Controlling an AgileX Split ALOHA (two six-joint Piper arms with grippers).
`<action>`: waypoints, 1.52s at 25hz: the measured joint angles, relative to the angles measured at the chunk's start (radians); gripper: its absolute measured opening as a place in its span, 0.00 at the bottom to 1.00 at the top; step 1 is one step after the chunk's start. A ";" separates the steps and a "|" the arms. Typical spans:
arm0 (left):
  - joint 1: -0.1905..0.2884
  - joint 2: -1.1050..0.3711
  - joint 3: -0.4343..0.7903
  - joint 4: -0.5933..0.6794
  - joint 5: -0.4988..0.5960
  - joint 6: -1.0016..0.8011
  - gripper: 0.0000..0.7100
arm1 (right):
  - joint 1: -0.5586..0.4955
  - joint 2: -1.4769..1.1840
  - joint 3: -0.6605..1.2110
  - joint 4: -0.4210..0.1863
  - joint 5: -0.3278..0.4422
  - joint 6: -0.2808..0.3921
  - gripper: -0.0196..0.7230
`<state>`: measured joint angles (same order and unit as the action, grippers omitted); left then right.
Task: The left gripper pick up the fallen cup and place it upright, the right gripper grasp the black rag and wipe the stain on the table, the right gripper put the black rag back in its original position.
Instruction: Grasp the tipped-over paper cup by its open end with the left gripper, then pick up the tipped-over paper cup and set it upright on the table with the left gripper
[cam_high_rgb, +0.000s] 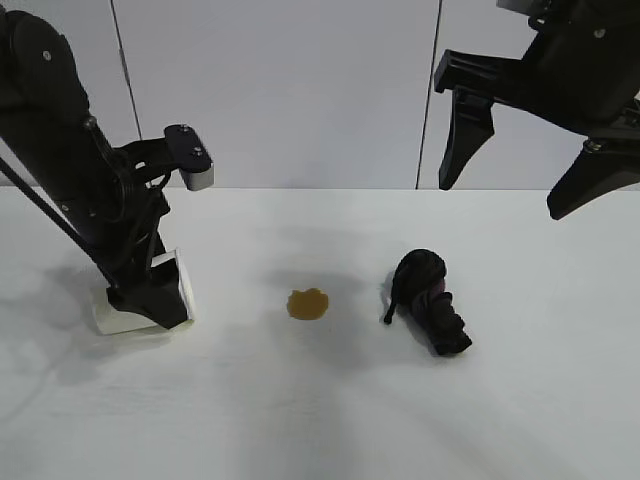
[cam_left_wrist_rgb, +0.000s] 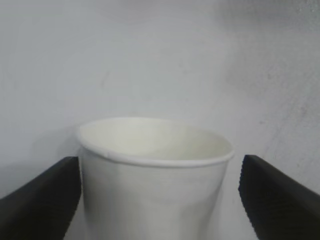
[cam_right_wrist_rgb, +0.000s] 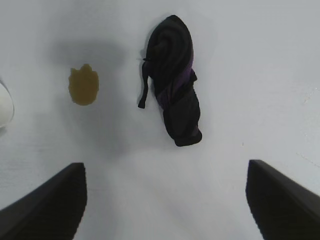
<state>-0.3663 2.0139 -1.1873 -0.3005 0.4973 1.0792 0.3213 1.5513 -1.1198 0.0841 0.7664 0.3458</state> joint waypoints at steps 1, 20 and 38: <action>0.000 0.007 0.000 -0.001 0.000 0.000 0.85 | 0.000 0.000 0.000 0.000 0.000 0.000 0.84; 0.061 -0.206 0.060 -0.581 0.022 0.608 0.52 | 0.000 0.000 0.000 0.000 -0.001 -0.011 0.84; 0.288 0.071 0.322 -1.398 0.639 1.631 0.52 | 0.000 0.000 0.000 0.010 0.005 -0.017 0.84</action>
<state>-0.0779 2.0844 -0.8652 -1.6983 1.1365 2.7103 0.3213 1.5513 -1.1198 0.0942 0.7718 0.3285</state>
